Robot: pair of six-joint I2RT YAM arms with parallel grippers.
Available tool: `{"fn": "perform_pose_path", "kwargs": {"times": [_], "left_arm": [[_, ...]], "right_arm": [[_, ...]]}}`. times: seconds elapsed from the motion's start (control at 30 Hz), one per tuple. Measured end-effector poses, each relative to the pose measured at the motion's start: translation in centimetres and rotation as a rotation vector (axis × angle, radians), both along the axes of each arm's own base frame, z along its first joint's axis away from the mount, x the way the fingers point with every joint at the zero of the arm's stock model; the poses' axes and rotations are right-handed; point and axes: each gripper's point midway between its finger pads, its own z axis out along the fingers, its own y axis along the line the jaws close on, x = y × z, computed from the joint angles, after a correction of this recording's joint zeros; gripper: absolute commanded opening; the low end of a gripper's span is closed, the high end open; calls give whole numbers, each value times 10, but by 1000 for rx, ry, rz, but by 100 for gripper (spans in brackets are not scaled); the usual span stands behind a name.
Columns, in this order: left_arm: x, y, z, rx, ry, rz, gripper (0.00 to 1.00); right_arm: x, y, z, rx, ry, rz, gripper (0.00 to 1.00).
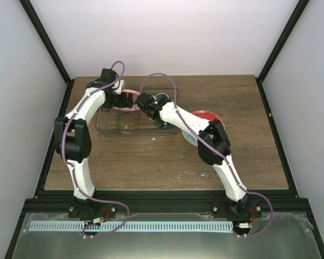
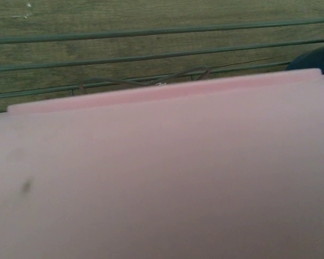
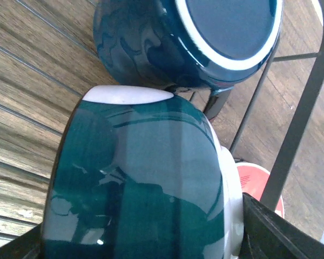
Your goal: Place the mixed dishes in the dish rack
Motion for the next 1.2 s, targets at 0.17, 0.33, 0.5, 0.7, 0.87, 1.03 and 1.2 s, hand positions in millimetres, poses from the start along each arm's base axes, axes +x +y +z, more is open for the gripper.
{"fn": "perform_pose_path", "kwargs": {"times": [0.17,0.33,0.5,0.7,0.87,1.03,1.2], "left_arm": [[0,1,0,0,0,3,100],[2,4,1,0,-2,8,100],[3,5,2,0,-5,10,100],[4,5,0,0,-2,11,100],[4,5,-2,0,1,11,100],[4,5,-2,0,1,11,100],[5,6,-1,0,-1,13,100]], "right_arm": [[4,4,0,-30,-40,13,25],[5,6,0,-40,-48,26,43],[5,8,0,-41,-48,33,61],[3,13,-2,-34,-37,55,86],[0,20,-5,-8,-19,74,95],[0,24,-6,14,-12,79,100],[-4,29,-9,37,11,90,100]]}}
